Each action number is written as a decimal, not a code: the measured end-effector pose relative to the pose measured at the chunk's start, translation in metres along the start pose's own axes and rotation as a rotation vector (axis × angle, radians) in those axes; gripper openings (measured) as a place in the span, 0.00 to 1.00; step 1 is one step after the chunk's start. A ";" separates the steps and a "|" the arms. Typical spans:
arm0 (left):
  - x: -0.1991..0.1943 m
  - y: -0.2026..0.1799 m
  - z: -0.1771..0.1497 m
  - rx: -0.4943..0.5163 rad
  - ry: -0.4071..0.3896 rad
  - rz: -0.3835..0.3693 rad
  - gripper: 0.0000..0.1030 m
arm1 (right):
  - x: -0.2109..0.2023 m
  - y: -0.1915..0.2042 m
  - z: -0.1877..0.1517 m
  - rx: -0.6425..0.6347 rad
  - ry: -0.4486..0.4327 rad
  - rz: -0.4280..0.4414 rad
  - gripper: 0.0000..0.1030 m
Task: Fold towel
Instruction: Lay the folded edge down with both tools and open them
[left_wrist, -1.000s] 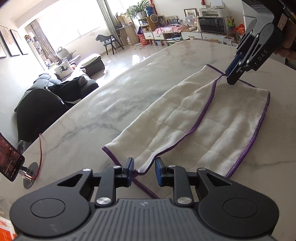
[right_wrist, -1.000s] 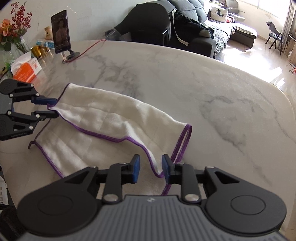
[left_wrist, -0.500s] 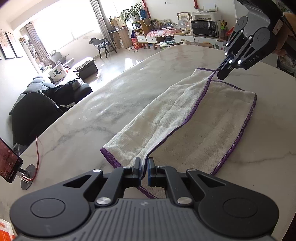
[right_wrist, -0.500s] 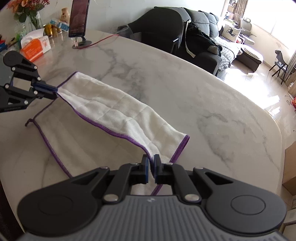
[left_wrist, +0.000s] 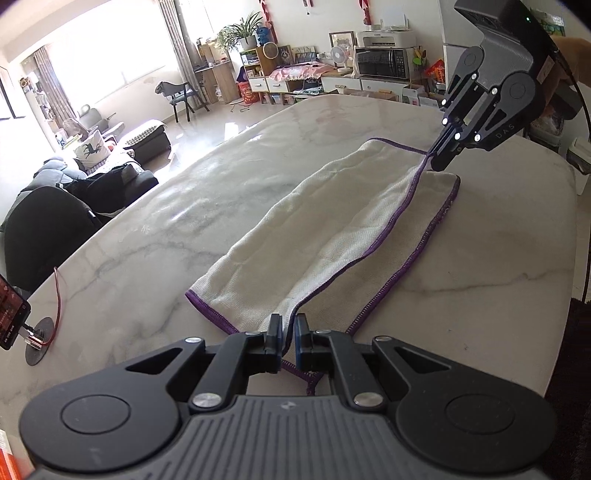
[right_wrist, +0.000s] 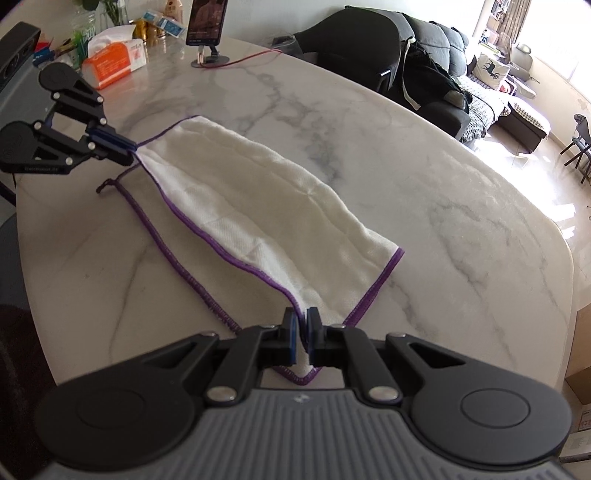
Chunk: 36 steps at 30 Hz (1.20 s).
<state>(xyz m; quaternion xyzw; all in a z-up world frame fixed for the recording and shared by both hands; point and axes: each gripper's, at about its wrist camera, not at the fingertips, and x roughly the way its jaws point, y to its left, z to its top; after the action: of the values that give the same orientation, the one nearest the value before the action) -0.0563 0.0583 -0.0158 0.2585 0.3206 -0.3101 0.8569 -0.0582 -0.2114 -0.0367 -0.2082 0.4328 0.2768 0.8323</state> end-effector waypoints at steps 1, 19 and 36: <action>0.000 0.000 -0.001 -0.006 0.002 -0.003 0.06 | 0.000 0.001 -0.001 0.001 0.003 0.003 0.06; 0.004 -0.002 -0.006 0.013 0.028 -0.055 0.06 | 0.003 0.010 -0.015 -0.010 0.042 0.032 0.07; 0.006 0.004 -0.006 0.069 0.041 -0.103 0.58 | -0.007 -0.007 -0.010 0.101 0.018 0.072 0.58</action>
<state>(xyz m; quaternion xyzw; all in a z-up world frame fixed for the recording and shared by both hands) -0.0524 0.0628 -0.0233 0.2774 0.3399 -0.3594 0.8236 -0.0631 -0.2241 -0.0356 -0.1529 0.4610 0.2826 0.8272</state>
